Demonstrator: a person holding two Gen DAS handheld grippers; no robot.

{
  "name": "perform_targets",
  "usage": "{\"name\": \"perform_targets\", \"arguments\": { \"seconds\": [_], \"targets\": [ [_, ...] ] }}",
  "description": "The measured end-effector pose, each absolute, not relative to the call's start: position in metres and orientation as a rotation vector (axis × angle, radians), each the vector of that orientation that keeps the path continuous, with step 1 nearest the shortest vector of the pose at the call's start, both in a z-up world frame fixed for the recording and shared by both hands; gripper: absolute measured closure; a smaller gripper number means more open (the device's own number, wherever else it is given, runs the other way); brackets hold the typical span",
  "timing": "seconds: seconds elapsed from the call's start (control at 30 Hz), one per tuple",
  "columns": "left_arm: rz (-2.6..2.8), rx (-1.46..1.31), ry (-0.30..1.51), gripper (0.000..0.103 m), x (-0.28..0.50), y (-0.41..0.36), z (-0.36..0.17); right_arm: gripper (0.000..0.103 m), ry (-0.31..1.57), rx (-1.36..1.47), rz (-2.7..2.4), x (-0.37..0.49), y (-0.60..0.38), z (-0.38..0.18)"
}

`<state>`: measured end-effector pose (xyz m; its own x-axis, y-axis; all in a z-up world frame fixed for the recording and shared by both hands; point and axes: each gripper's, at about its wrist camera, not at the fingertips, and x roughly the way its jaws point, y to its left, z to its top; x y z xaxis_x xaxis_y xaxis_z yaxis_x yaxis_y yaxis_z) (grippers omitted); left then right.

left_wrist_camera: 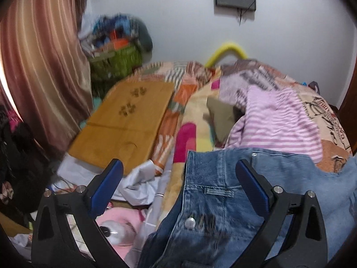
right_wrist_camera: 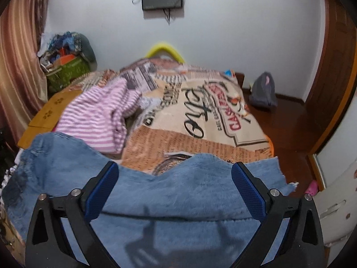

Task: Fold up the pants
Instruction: 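Lower both tools and grasp the jeans waistband and leg hem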

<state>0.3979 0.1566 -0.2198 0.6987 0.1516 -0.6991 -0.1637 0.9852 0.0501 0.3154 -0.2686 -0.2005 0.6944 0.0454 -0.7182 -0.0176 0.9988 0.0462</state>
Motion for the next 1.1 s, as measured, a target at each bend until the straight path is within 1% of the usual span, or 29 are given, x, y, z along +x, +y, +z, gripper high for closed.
{"name": "perform_targets", "arguments": {
  "seconds": [0.07, 0.17, 0.23, 0.33, 0.5, 0.57, 0.63, 0.67, 0.7, 0.73, 0.77, 0.8, 0.83, 0.87, 0.9, 0.97, 1.0, 1.07, 1.1],
  "targets": [
    [0.166, -0.033, 0.820, 0.004, 0.415, 0.157, -0.237, 0.012, 0.835, 0.037, 0.048, 0.330, -0.270, -0.214],
    [0.148, -0.054, 0.890, 0.005, 0.444, 0.157, -0.266, 0.012, 0.895, 0.029, 0.082, 0.354, -0.266, -0.236],
    [0.131, -0.058, 0.942, 0.009, 0.461, 0.155, -0.284, 0.012, 0.930, 0.011, 0.109, 0.367, -0.261, -0.250],
    [0.111, -0.061, 1.014, 0.012, 0.482, 0.155, -0.310, 0.012, 0.985, -0.040, 0.166, 0.392, -0.254, -0.270],
    [0.067, -0.079, 1.066, 0.013, 0.495, 0.156, -0.331, 0.012, 1.080, -0.166, 0.280, 0.420, -0.247, -0.301],
    [0.030, -0.117, 1.078, 0.020, 0.496, 0.160, -0.334, 0.011, 1.115, -0.223, 0.296, 0.425, -0.246, -0.312],
    [-0.013, -0.159, 1.088, 0.039, 0.496, 0.161, -0.336, 0.012, 1.160, -0.220, 0.325, 0.425, -0.251, -0.322],
    [-0.039, -0.180, 1.091, 0.046, 0.495, 0.161, -0.336, 0.012, 1.181, -0.201, 0.336, 0.424, -0.254, -0.326],
    [-0.042, -0.183, 1.090, 0.049, 0.493, 0.159, -0.335, 0.012, 1.200, -0.171, 0.345, 0.421, -0.258, -0.329],
    [-0.030, -0.170, 1.081, 0.054, 0.492, 0.157, -0.332, 0.012, 1.207, -0.154, 0.350, 0.419, -0.260, -0.329],
    [-0.010, -0.142, 1.072, 0.060, 0.491, 0.155, -0.330, 0.016, 1.214, -0.131, 0.360, 0.415, -0.263, -0.330],
    [0.014, -0.114, 1.067, 0.072, 0.490, 0.153, -0.328, 0.019, 1.225, -0.099, 0.374, 0.409, -0.267, -0.330],
    [0.032, -0.098, 1.065, 0.082, 0.489, 0.153, -0.326, 0.024, 1.232, -0.074, 0.378, 0.407, -0.269, -0.330],
    [0.044, -0.099, 1.064, 0.087, 0.488, 0.155, -0.324, 0.030, 1.240, -0.050, 0.384, 0.404, -0.271, -0.330],
    [0.047, -0.111, 1.060, 0.093, 0.486, 0.158, -0.321, 0.032, 1.242, -0.024, 0.391, 0.399, -0.274, -0.329],
    [0.039, -0.124, 1.045, 0.095, 0.481, 0.162, -0.314, 0.044, 1.242, -0.011, 0.394, 0.392, -0.276, -0.327],
    [0.036, -0.118, 1.030, 0.096, 0.478, 0.162, -0.309, 0.048, 1.240, -0.009, 0.394, 0.389, -0.276, -0.326],
    [0.036, -0.099, 1.011, 0.098, 0.472, 0.159, -0.301, 0.061, 1.229, -0.013, 0.387, 0.382, -0.274, -0.321],
    [0.041, -0.087, 0.998, 0.099, 0.469, 0.157, -0.296, 0.064, 1.215, -0.026, 0.379, 0.375, -0.273, -0.318]
  ]
}}
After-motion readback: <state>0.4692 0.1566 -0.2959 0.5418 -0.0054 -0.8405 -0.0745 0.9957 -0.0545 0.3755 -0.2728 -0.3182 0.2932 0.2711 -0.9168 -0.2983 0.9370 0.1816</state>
